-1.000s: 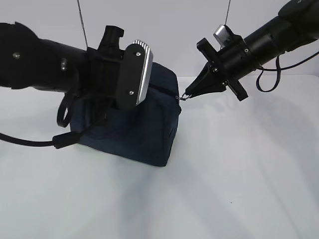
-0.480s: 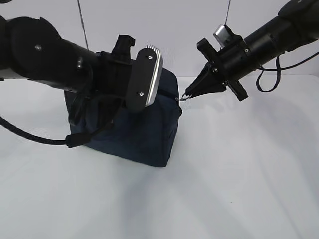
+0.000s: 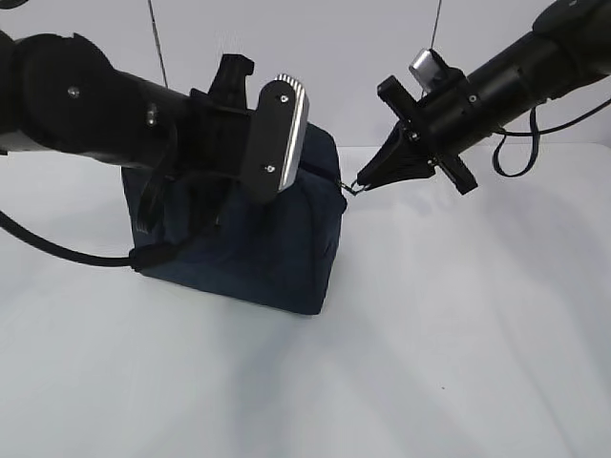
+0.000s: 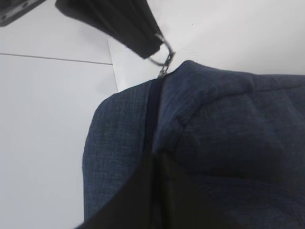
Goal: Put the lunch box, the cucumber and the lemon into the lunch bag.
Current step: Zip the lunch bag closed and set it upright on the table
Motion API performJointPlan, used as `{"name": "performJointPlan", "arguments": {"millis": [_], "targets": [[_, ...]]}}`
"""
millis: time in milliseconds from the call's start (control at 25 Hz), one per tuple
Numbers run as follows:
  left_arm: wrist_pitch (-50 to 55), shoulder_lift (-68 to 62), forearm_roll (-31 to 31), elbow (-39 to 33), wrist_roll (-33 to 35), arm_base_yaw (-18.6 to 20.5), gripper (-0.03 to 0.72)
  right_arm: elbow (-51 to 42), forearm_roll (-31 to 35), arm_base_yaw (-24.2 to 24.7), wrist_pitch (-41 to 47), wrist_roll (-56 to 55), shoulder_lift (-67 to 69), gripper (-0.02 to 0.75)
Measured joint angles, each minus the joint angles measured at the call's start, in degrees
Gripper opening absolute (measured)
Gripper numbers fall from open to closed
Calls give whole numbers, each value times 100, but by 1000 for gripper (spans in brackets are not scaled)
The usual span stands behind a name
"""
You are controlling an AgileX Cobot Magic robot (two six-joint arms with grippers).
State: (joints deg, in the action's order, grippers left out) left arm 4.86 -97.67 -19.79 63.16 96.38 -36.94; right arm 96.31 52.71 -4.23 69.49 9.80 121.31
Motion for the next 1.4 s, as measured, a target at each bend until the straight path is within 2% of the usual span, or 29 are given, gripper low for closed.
{"name": "performJointPlan", "arguments": {"millis": [280, 560, 1120, 1400], "targets": [[-26, -126, -23, 0, 0, 236, -7, 0, -187, 0, 0, -32, 0, 8], [-49, -165, -23, 0, 2, 259, -7, 0, -727, -10, 0, -99, -3, 8], [-72, -175, -28, 0, 2, 259, -7, 13, -823, -104, 10, 53, 354, 8], [-72, -175, -99, 0, 2, 271, -7, 13, -575, -104, -11, 341, 570, 8]]}}
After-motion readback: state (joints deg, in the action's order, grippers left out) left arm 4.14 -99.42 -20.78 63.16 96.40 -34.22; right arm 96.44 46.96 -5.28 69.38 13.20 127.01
